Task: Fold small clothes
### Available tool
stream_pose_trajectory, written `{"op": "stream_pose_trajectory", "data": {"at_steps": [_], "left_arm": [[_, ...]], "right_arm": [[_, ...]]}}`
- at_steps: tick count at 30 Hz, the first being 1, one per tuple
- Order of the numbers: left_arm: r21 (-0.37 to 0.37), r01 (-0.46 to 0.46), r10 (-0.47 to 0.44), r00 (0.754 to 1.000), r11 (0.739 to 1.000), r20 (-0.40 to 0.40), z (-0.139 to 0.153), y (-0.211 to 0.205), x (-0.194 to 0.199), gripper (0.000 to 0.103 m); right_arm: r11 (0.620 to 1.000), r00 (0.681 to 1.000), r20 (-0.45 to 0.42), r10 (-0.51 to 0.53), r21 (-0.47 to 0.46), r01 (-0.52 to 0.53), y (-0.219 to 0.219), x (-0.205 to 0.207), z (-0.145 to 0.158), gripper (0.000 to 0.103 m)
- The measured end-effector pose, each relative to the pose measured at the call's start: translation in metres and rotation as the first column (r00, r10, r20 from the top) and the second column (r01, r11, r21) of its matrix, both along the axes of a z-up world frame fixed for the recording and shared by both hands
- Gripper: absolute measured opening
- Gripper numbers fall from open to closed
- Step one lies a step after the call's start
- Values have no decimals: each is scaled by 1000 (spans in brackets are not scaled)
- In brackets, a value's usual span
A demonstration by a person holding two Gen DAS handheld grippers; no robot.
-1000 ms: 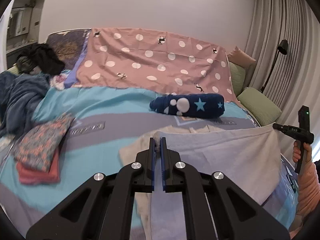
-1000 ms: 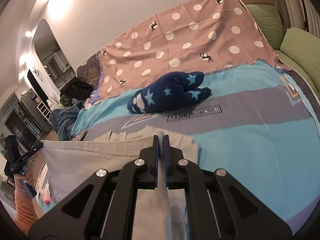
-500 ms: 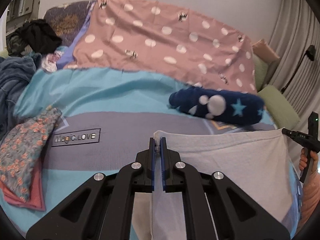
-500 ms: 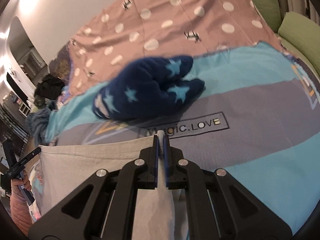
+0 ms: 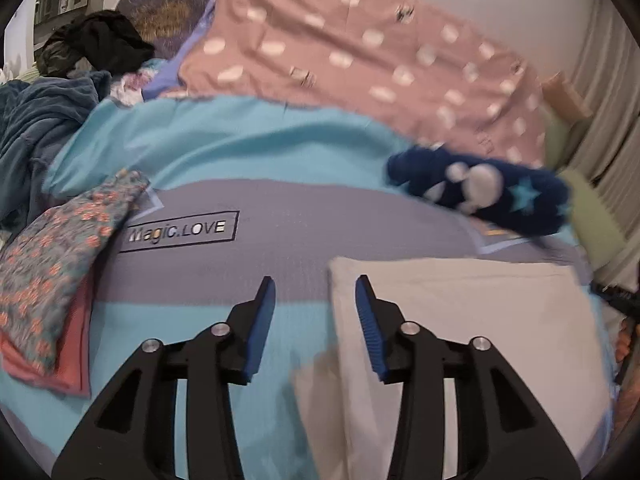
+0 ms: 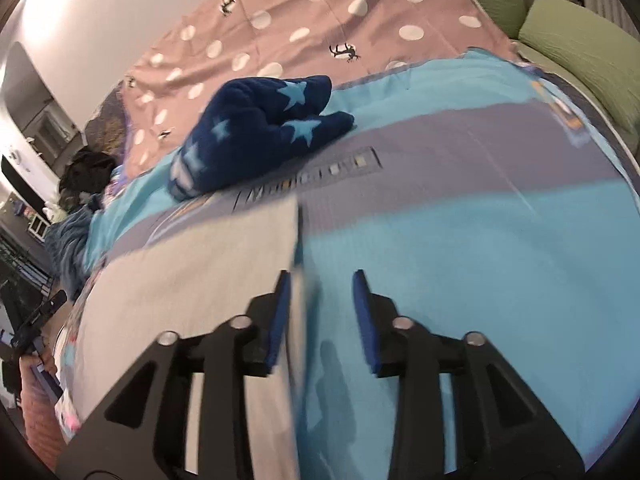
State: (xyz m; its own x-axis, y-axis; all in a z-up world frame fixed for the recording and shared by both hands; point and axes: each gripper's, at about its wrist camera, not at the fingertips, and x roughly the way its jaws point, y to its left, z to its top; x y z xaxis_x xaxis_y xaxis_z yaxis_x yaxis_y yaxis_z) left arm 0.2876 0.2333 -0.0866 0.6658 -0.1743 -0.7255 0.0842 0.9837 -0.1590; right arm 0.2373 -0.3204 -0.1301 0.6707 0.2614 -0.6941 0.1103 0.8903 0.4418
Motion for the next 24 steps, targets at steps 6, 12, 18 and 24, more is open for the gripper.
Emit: {"op": "stream_pose_trajectory", "data": {"at_steps": [6,12,18,24], "left_arm": [[-6,60,-60,996,998,70,15,13,-126,55],[-101,16,-13,999,995,32,-7,33,-230,55],[-55,110,-111,994,992,-23,-30,6,-260,55],[60,136,-135,990,989,-32,-43,-17,-256,55]], "right_arm": [[998,999,-25,-35,52,37,-6,-126,-16,46],[989,994,-74,-80,122,89,-5,-190,-34,51],[981,998,-56,-40,186,50,16,-208,-26,54],[984,999,-31,41,174,-35,46,-216,-17,59]]}}
